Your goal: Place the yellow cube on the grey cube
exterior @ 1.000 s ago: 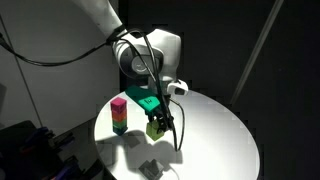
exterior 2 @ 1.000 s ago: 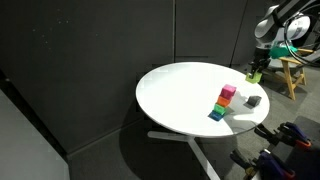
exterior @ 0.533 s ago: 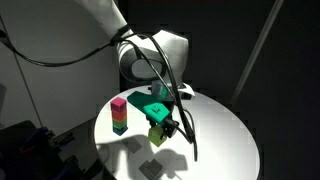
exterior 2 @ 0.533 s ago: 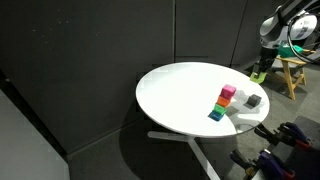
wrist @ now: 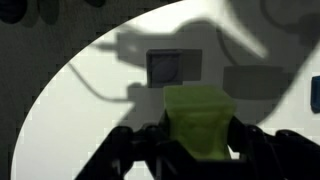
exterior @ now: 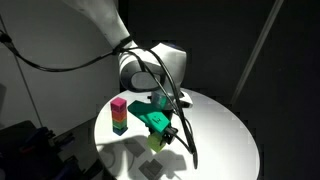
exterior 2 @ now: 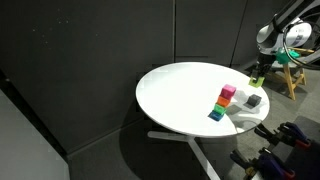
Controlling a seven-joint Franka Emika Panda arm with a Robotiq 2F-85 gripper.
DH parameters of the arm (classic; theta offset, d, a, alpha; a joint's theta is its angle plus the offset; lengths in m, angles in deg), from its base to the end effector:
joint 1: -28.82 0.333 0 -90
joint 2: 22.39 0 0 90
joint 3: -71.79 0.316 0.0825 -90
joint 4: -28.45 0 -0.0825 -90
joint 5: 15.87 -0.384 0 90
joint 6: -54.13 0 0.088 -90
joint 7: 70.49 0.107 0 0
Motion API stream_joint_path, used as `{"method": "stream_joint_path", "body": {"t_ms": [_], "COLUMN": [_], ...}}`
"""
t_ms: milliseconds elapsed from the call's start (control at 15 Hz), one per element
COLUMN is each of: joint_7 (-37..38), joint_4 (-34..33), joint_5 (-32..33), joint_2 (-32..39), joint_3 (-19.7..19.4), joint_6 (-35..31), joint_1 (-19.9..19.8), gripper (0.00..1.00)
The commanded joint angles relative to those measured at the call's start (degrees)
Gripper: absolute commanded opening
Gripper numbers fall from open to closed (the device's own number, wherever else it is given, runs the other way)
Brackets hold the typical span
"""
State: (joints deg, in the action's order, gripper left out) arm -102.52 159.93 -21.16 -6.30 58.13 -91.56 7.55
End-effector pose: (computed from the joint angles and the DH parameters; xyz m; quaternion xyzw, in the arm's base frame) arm 0.4307 -0.3048 0.2283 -0.9981 0.0596 0.0134 0.0002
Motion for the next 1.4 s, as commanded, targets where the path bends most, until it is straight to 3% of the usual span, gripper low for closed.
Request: {"method": "stream_joint_path", "body": {"t_ms": [0, 1333], "joint_7": [0.0, 0.6], "joint_4": [-1.0, -1.1], "joint_5": [-0.2, 0.9], "joint_2": [2.9, 6.6], "joint_3": [1.3, 1.9], "joint_6": [-3.0, -5.1], "joint_1": [-1.3, -5.0], "gripper": [0.25, 0.25]}}
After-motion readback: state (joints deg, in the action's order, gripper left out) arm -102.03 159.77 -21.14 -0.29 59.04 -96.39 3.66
